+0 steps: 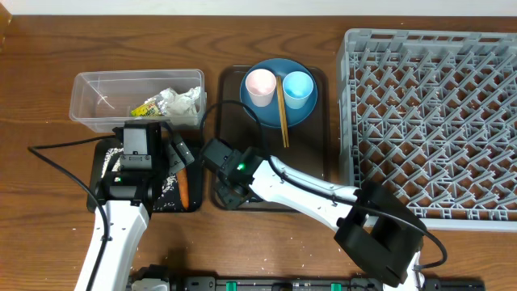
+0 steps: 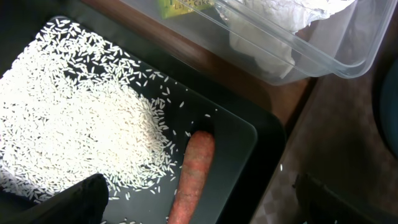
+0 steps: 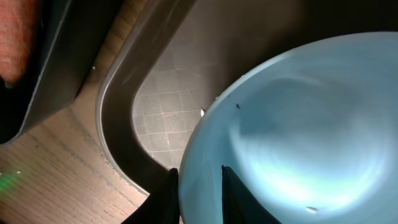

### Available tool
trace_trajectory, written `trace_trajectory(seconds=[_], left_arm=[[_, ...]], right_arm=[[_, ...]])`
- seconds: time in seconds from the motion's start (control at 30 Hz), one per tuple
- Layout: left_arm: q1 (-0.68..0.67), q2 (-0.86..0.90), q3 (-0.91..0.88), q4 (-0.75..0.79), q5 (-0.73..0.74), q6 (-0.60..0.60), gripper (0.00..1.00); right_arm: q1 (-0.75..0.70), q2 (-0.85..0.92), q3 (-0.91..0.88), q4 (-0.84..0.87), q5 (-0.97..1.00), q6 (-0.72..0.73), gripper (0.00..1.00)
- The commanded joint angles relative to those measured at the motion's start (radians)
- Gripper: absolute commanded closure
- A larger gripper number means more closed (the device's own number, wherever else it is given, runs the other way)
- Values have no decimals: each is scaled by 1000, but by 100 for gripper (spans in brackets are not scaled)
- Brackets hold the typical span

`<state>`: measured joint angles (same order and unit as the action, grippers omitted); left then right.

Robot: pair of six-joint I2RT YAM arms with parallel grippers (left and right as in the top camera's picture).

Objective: Sort waste into correct bins and load items into the dishwasher rack
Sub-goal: 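Lower the right gripper and grasp the light-blue bowl rim, then lift the bowl and carry it right into the grey dish rack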

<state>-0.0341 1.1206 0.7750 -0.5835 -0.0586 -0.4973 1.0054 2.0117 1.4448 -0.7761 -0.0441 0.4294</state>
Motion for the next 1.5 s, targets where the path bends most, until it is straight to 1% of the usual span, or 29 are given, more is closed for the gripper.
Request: trace_trajectory(seconds=[0.0, 0.1, 0.23, 0.27, 0.33, 0.47, 0.7, 0.93, 1.0, 1.07, 1.27, 1.47], left_arm=[[5, 3, 14, -4, -1, -2, 2], [5, 3, 14, -4, -1, -2, 2], [5, 3, 14, -4, -1, -2, 2], [5, 3, 14, -4, -1, -2, 2], [5, 3, 14, -4, -1, -2, 2], [5, 3, 14, -4, -1, -2, 2], [5, 3, 14, -4, -1, -2, 2], [5, 3, 14, -4, -1, -2, 2], [5, 3, 14, -7, -1, -2, 2], [5, 3, 14, -7, -1, -2, 2], [5, 3, 14, -7, -1, -2, 2], [5, 3, 14, -7, -1, -2, 2]], right_arm=[[3, 3, 12, 0, 21, 0, 78], [3, 3, 11, -2, 21, 0, 79], [3, 3, 11, -9, 21, 0, 88], [3, 3, 11, -12, 21, 0, 89], [3, 3, 11, -27, 22, 0, 90], [3, 3, 11, -45, 22, 0, 87], [3, 3, 11, -51, 21, 0, 86], [3, 3, 11, -51, 15, 0, 93], [3, 2, 12, -62, 13, 0, 99], [1, -6, 14, -72, 9, 0, 99], [-4, -84, 35, -124, 6, 0, 99], [-50, -257, 48, -150, -20, 0, 99]])
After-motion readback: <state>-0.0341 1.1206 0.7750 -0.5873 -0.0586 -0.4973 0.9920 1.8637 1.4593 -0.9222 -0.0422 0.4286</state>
